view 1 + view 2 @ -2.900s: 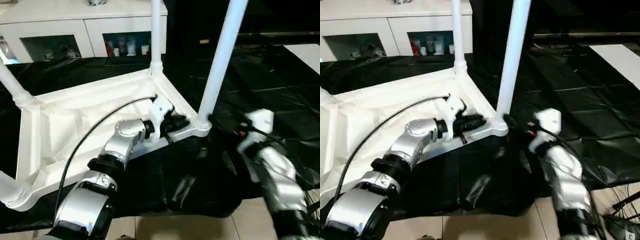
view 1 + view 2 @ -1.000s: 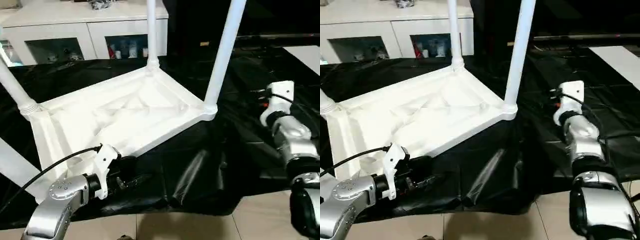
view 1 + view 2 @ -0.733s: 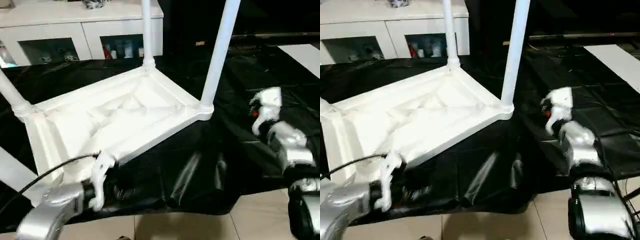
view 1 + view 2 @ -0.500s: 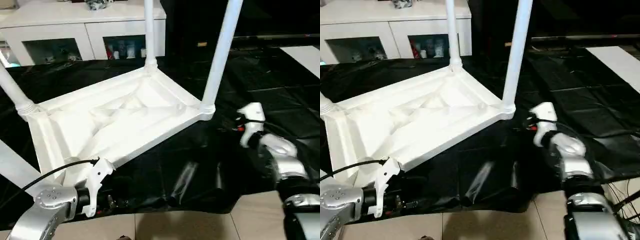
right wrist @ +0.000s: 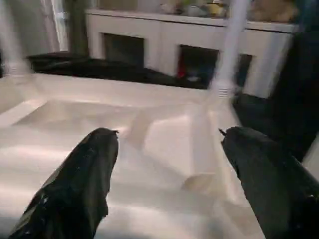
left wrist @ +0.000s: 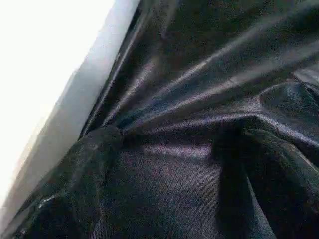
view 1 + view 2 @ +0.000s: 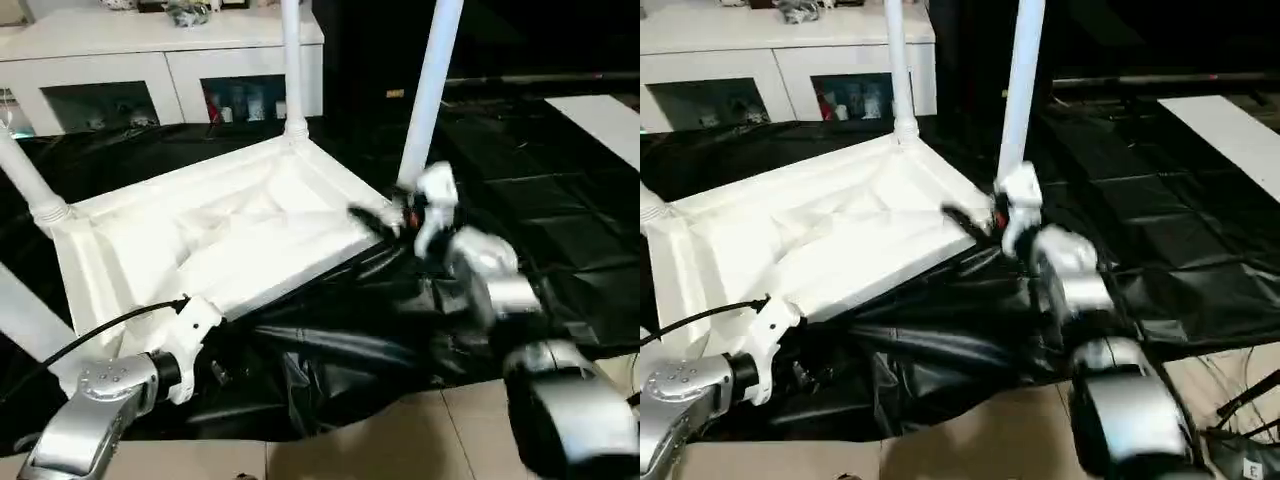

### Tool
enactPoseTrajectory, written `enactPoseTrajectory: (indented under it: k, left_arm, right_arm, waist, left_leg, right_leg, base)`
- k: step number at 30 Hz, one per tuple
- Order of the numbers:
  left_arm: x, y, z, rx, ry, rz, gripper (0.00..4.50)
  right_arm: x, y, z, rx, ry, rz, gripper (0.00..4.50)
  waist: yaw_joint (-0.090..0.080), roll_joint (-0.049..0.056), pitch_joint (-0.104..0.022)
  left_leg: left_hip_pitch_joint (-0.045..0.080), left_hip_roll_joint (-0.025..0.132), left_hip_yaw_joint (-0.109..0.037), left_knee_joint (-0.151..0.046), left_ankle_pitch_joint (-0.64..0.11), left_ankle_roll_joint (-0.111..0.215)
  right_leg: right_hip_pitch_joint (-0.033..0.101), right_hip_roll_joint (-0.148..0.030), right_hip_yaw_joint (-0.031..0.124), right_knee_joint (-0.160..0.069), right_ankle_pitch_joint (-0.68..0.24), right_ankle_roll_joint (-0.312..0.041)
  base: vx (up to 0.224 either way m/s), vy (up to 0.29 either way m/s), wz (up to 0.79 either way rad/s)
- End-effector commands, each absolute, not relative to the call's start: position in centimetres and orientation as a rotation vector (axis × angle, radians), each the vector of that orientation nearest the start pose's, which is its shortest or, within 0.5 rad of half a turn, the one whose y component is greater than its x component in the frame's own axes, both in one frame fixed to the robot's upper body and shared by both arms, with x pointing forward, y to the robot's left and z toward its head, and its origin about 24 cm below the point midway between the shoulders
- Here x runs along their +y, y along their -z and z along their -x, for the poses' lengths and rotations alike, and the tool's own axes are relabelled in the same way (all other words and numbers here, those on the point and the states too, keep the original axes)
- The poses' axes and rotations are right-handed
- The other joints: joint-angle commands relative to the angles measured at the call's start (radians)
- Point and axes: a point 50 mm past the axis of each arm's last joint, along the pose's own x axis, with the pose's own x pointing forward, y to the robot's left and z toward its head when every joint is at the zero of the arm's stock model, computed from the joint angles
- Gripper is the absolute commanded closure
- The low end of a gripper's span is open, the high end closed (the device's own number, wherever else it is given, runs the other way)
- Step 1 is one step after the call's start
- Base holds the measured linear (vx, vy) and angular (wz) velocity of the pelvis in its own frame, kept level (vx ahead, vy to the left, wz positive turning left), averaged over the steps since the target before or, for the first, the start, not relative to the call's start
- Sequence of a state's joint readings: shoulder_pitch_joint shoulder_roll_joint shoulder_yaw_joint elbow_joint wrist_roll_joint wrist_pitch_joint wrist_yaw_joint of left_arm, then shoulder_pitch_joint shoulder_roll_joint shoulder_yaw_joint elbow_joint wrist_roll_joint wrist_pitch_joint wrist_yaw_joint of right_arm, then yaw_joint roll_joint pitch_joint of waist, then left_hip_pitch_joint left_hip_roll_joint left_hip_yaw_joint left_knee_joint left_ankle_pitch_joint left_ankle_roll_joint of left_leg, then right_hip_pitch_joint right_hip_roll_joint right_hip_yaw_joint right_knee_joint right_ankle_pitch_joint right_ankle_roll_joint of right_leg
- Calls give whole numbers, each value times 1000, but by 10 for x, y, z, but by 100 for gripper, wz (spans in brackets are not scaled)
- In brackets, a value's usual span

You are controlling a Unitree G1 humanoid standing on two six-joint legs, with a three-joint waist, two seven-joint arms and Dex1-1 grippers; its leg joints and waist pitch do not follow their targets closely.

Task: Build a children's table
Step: Rotate table base

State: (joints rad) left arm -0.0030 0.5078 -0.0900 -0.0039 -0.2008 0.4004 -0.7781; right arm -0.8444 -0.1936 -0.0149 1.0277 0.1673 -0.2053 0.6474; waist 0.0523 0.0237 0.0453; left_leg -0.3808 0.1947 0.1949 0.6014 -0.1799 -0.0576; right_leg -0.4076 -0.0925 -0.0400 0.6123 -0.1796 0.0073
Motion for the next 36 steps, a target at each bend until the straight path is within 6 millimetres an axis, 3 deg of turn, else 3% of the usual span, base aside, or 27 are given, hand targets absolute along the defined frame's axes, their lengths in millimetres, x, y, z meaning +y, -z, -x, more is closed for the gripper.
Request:
enactPoseTrajectory:
  k: [1, 2, 4, 5, 9, 11, 14, 16, 19, 22, 24, 28, 31, 36]
  left_arm:
    - [213, -21, -227, 546, 706, -166, 16]
    - [212, -24, -225, 538, 722, -160, 16]
    - [205, -31, -218, 521, 786, -119, 16]
    - [202, -35, -213, 519, 824, -99, 16]
    - [194, -42, -191, 568, 962, -55, 16]
    - [189, -47, -183, 581, 1022, 4, 16]
    - [186, -50, -181, 562, 1041, 57, 16]
    - [185, -54, -189, 490, 1011, 76, 16]
    - [193, -60, -208, 377, 914, 69, 16]
    - [195, -66, -206, 393, 954, 74, 16]
    - [195, -69, -201, 418, 983, 70, 16]
    - [192, -69, -194, 445, 998, 67, 16]
    - [191, -69, -193, 444, 1004, 75, 16]
    - [191, -71, -196, 435, 984, 74, 16]
  right_arm:
    - [-132, -99, -388, 26, -615, 29, 71]
    - [-131, -101, -390, 24, -611, 35, 71]
    - [-130, -107, -394, 19, -587, 40, 71]
    - [-131, -110, -396, 16, -569, 49, 71]
    - [-136, -118, -401, -5, -511, 64, 71]
    - [-141, -120, -403, -3, -480, 78, 71]
    - [-145, -122, -404, -4, -455, 68, 71]
    - [-150, -123, -405, 1, -429, 75, 71]
    - [-156, -124, -406, 8, -391, 75, 71]
    - [-162, -124, -407, 16, -338, 91, 71]
    - [-173, -123, -408, 34, -258, 96, 71]
    - [-207, -124, -406, 54, -68, 84, 71]
    - [-224, -125, -404, 59, -13, 108, 71]
    - [-247, -132, -400, 54, 55, 134, 71]
  waist:
    - [-1, 1, -51]
    - [-2, -8, -50]
    - [-3, -3, -52]
    - [-4, -13, -50]
    - [2, -13, -51]
    - [6, -19, -51]
    - [14, -18, -57]
    - [16, -17, -57]
    - [26, -16, -54]
    - [31, -18, -56]
    - [36, -11, -56]
    - [51, -10, -55]
    - [54, -13, -55]
    - [57, -21, -59]
  left_leg:
    - [24, 29, -24, -90, -415, -21]
    - [21, 29, -22, -91, -411, -18]
    - [18, 30, -23, -90, -392, -15]
    - [16, 29, -20, -90, -389, -9]
    - [14, 31, -15, -87, -330, 9]
    - [18, 30, -11, -85, -318, 14]
    - [20, 28, -5, -77, -251, 28]
    - [14, 26, -3, -74, -207, 46]
    - [16, 26, -4, -76, -252, 30]
    - [21, 27, -6, -77, -288, 6]
    - [29, 28, -4, -77, -301, -7]
    - [34, 27, 0, -76, -316, -22]
    - [31, 25, 0, -75, -326, -24]
    - [20, 21, -1, -69, -273, -18]
  right_leg:
    - [20, -41, 24, -84, -433, -180]
    - [21, -39, 24, -86, -427, -177]
    - [22, -40, 24, -77, -386, -188]
    - [20, -36, 24, -80, -376, -190]
    - [21, -32, 26, -64, -271, -221]
    - [19, -29, 27, -63, -243, -221]
    - [21, -26, 28, -53, -142, -247]
    - [27, -24, 26, -48, -83, -256]
    - [29, -28, 28, -55, -149, -243]
    - [26, -29, 28, -55, -197, -221]
    - [18, -23, 27, -55, -195, -217]
    - [13, -18, 28, -55, -177, -209]
    - [16, -18, 29, -55, -185, -197]
    - [25, -20, 28, -51, -155, -182]
  base:
    - [0, 0, 0]
    - [0, 0, 0]
    - [0, 0, 0]
    - [0, 0, 0]
    - [0, 0, 0]
    - [0, 0, 0]
    - [0, 0, 0]
    - [0, 0, 0]
    - [0, 0, 0]
    - [0, 0, 0]
    - [0, 0, 0]
    - [0, 0, 0]
    - [0, 0, 0]
    - [0, 0, 0]
